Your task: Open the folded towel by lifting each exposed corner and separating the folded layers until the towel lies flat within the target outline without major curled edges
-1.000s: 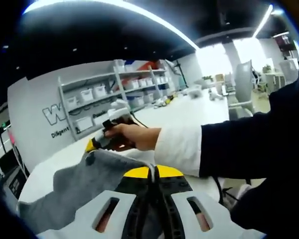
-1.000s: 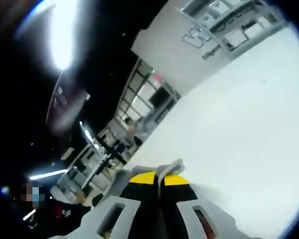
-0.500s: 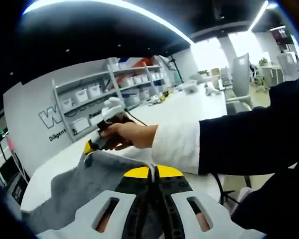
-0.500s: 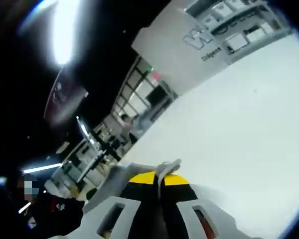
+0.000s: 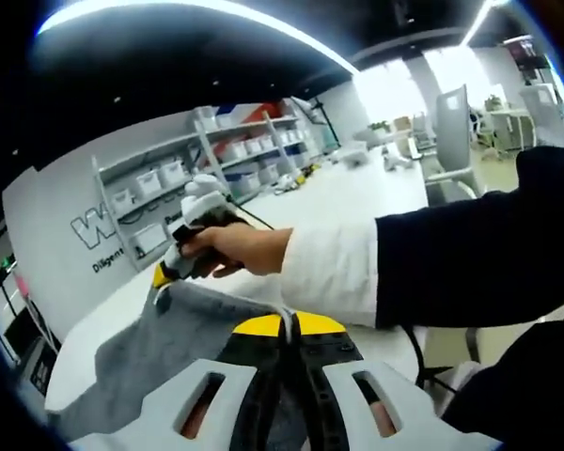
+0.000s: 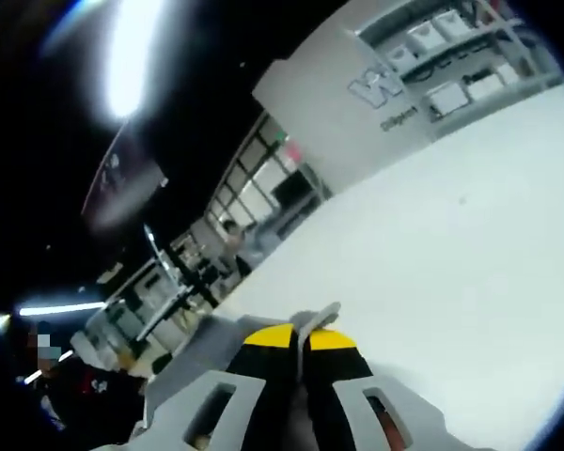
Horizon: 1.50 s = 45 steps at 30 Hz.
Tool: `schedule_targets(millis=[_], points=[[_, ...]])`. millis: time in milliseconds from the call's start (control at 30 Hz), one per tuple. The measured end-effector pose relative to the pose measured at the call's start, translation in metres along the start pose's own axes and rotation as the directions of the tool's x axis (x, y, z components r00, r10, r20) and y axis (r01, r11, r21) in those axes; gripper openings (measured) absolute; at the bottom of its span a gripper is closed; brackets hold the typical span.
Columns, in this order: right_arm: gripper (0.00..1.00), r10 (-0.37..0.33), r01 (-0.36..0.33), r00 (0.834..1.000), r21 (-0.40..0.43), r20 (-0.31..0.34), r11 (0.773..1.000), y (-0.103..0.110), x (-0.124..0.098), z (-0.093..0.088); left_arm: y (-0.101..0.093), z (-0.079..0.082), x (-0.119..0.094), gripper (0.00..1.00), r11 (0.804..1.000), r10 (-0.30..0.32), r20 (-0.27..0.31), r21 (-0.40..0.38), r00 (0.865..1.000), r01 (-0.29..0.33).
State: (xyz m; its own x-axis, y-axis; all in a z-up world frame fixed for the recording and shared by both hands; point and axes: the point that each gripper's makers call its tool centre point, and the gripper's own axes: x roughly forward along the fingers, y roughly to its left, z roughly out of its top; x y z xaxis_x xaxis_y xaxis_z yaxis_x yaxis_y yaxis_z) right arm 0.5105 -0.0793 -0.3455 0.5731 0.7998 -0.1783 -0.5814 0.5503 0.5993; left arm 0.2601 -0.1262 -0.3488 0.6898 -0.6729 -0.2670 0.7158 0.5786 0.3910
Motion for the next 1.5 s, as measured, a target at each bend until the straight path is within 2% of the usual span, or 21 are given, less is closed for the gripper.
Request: schedule_targets(millis=[200, 267, 467, 600, 667, 867, 1033, 1200, 1500], points=[[0.0, -0.01, 0.01, 1.0, -0.009, 0.007, 1.0, -0.005, -0.009, 0.003, -0.006, 0.003, 0.008, 0.02, 1.0, 0.001, -0.004, -0.003, 1.0, -0.001], [0.0, -0.009, 0.009, 1.0, -0.013, 0.014, 1.0, -0.011, -0.008, 0.012, -0.008, 0.004, 0.011, 0.02, 1.0, -0.003, -0.01, -0.001, 1.0, 0.003], [0.0, -0.052, 0.053, 0.999, -0.082, 0.01, 0.995, -0.024, -0.011, 0.018, -0.012, 0.005, 0.017, 0.02, 1.0, -0.012, -0.021, 0.006, 1.0, 0.012], [0.0, -0.001, 0.002, 1.0, -0.021, 0.028, 1.0, -0.021, -0.016, 0.024, -0.019, 0.006, 0.02, 0.02, 1.0, -0.026, -0.02, -0.008, 0.999, 0.026], [0.0, -0.011, 0.012, 0.999, -0.029, 0.032, 0.999, -0.028, -0.017, 0.03, -0.019, 0.007, 0.022, 0.02, 1.0, -0.02, -0.022, 0.003, 1.0, 0.02], [0.0, -0.026, 0.027, 0.999, -0.064, 0.028, 0.998, -0.039, -0.025, 0.034, -0.024, 0.009, 0.031, 0.02, 0.999, -0.051, -0.02, -0.014, 0.998, 0.051], [0.0, -0.036, 0.038, 0.999, -0.064, 0.041, 0.997, -0.039, -0.036, 0.027, -0.029, 0.012, 0.04, 0.02, 0.997, -0.071, -0.01, -0.026, 0.997, 0.071], [0.0, -0.062, 0.066, 0.998, -0.114, 0.031, 0.991, -0.044, -0.043, 0.021, -0.035, 0.016, 0.046, 0.02, 0.995, -0.091, -0.002, -0.044, 0.996, 0.091], [0.0, -0.06, 0.063, 0.998, -0.1, 0.033, 0.993, -0.055, -0.058, 0.026, -0.047, 0.023, 0.057, 0.03, 0.993, -0.111, -0.006, -0.027, 0.994, 0.111]])
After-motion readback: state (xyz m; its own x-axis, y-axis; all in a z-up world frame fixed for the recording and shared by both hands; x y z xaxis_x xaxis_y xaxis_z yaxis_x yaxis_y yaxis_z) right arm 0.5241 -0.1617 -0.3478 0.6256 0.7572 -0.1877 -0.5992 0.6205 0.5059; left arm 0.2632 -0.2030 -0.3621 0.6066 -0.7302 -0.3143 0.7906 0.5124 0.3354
